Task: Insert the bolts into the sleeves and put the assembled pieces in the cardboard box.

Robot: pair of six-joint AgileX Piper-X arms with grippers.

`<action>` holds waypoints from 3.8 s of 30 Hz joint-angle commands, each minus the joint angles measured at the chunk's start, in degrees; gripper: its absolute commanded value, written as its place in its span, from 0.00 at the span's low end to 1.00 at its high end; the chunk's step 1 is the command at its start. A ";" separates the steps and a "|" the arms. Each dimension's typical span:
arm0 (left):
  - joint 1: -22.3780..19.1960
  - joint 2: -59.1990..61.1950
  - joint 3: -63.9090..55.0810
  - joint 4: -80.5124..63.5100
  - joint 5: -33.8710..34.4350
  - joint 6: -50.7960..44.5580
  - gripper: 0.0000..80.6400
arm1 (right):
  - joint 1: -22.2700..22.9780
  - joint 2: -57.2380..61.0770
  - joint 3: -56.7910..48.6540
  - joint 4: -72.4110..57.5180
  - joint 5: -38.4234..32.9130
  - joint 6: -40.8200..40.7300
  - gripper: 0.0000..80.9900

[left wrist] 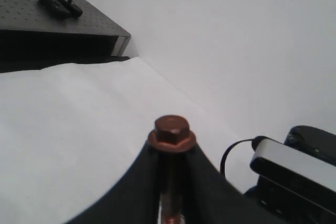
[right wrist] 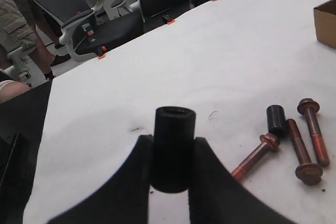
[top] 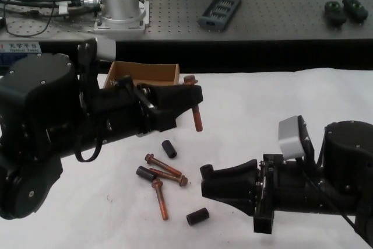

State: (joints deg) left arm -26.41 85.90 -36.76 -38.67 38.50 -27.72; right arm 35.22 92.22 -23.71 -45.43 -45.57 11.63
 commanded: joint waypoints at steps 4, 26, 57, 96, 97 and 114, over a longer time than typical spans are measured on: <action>0.44 -0.23 -0.65 1.13 3.77 2.54 0.01 | 0.30 0.09 -0.70 -2.49 3.07 2.71 0.06; 0.44 -0.23 -0.65 4.30 8.28 3.81 0.01 | 0.30 0.09 -2.10 -2.49 3.07 2.92 0.06; 0.44 -0.23 0.08 8.22 9.52 3.81 0.01 | 0.30 0.09 -3.38 -13.73 0.85 10.70 0.06; 1.20 -6.28 1.54 7.83 8.96 7.11 0.70 | 0.19 0.09 -3.38 -20.07 -0.13 16.07 0.06; 1.64 -7.16 1.54 8.40 8.29 7.11 0.70 | 0.19 0.09 -3.38 -20.07 -0.13 16.42 0.06; 14.27 -36.56 1.54 44.13 -18.59 27.72 0.70 | 0.08 -4.87 -22.44 11.91 6.15 1.91 0.06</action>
State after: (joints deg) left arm -13.58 53.31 -35.21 -4.40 25.86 -4.26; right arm 35.45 88.32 -46.48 -34.43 -39.82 13.75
